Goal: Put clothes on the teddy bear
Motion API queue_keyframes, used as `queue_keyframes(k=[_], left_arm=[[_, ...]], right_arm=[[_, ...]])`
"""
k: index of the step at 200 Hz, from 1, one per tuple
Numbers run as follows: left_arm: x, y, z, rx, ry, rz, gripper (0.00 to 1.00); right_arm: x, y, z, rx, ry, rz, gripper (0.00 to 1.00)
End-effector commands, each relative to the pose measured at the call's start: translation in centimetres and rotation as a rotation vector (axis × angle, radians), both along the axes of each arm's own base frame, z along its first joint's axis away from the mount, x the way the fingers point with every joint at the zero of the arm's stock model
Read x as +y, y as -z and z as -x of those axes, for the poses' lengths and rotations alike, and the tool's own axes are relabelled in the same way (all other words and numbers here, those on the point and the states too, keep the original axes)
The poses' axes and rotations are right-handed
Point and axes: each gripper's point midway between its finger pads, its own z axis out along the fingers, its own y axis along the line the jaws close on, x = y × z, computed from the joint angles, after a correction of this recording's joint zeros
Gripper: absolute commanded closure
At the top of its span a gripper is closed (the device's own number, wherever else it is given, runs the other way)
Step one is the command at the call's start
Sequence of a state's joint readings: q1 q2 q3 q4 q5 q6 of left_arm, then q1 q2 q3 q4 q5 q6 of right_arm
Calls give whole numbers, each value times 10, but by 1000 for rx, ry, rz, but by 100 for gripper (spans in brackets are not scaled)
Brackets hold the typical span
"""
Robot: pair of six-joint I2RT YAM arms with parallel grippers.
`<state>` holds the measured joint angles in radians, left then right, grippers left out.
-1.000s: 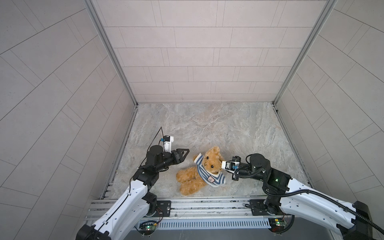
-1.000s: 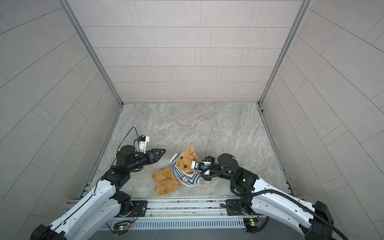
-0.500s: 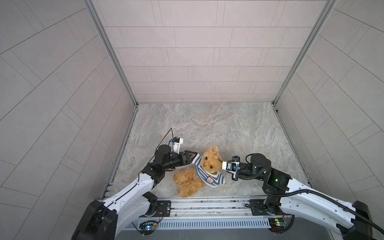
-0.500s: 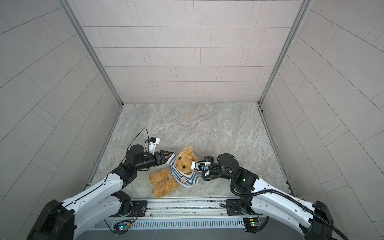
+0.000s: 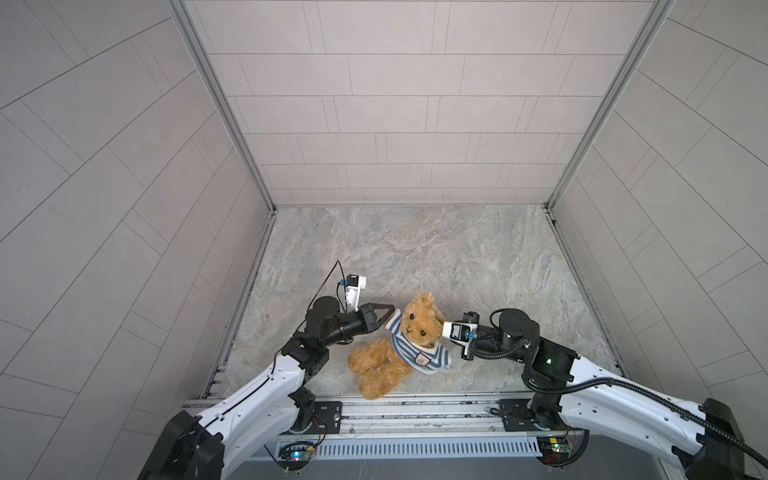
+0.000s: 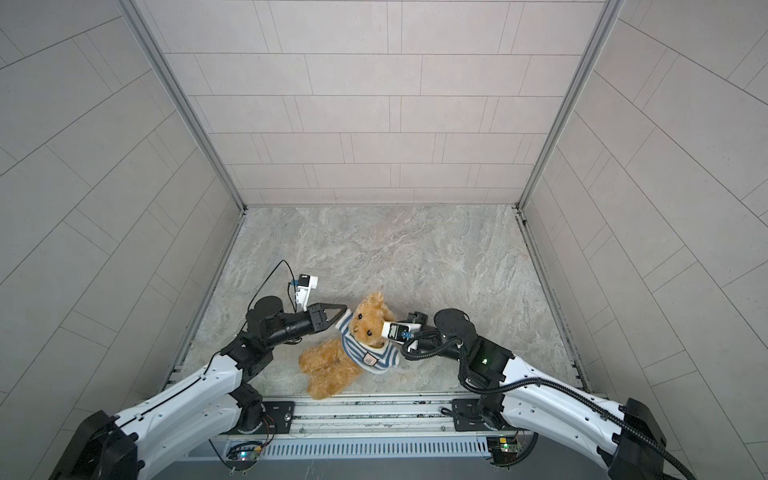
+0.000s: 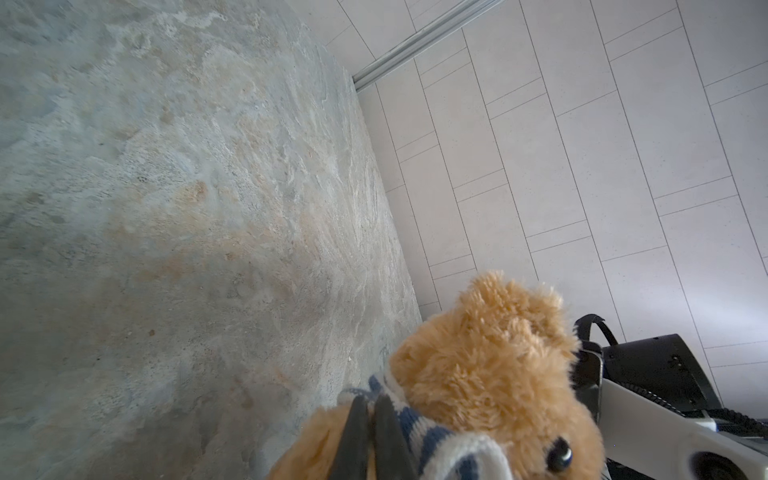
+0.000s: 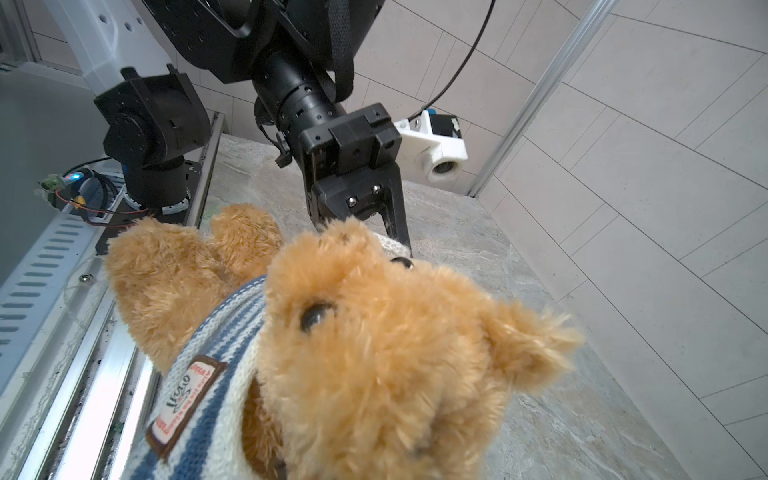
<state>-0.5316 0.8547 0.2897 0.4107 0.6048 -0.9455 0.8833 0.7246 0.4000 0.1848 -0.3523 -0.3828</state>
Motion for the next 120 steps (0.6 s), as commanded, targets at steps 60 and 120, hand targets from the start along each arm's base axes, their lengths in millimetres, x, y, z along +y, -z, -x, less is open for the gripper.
queue_keyframes(k=[60,120], left_arm=[[21,-43,-37,-270,-152,-258,100],[18,-60,-47,-417,-161,-390,100]], right_arm=[[-16,-5,-16,102,163,-83,45],[-23,-14,-27,290,284,-91,34]])
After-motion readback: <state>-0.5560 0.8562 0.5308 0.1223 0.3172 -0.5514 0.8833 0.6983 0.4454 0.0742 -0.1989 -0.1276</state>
